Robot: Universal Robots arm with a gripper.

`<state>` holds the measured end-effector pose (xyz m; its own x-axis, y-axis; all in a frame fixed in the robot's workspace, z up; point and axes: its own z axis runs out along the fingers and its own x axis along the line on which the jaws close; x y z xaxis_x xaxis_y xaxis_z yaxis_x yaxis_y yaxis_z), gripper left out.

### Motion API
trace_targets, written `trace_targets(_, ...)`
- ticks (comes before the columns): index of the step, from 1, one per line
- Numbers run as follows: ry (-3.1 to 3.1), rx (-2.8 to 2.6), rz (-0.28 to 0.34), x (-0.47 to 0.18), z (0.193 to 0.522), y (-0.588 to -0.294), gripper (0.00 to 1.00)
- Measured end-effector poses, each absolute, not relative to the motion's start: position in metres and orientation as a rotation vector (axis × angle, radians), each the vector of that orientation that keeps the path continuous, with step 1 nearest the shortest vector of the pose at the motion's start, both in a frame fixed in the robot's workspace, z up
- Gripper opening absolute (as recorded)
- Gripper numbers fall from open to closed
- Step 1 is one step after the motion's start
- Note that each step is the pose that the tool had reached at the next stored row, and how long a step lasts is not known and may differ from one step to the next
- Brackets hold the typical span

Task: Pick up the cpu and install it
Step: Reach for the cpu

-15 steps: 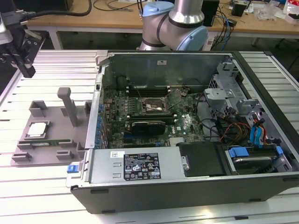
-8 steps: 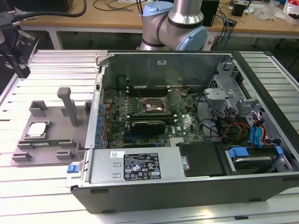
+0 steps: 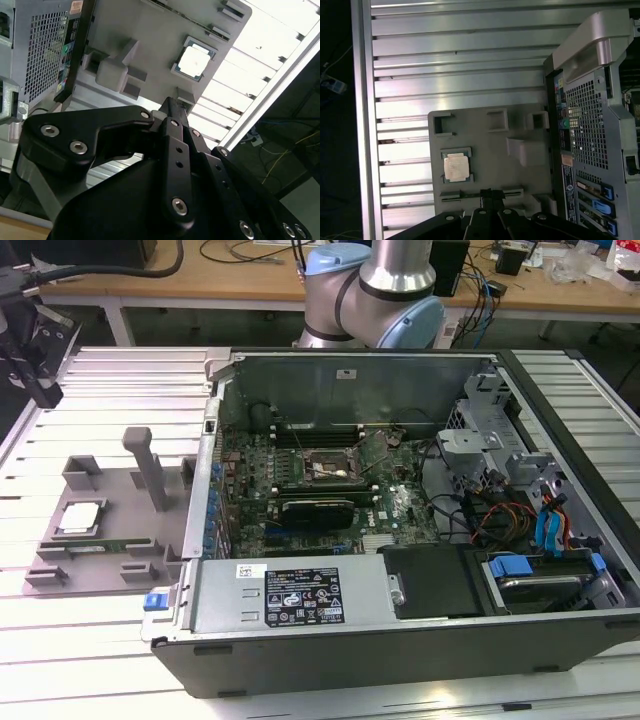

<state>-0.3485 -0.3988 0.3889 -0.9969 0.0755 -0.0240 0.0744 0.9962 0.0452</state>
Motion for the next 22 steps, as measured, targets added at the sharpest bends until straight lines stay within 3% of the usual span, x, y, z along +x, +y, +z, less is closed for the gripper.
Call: trace_targets(22,3.113,0.116,0.041,-0.38,0.382,-0.397,0.11)
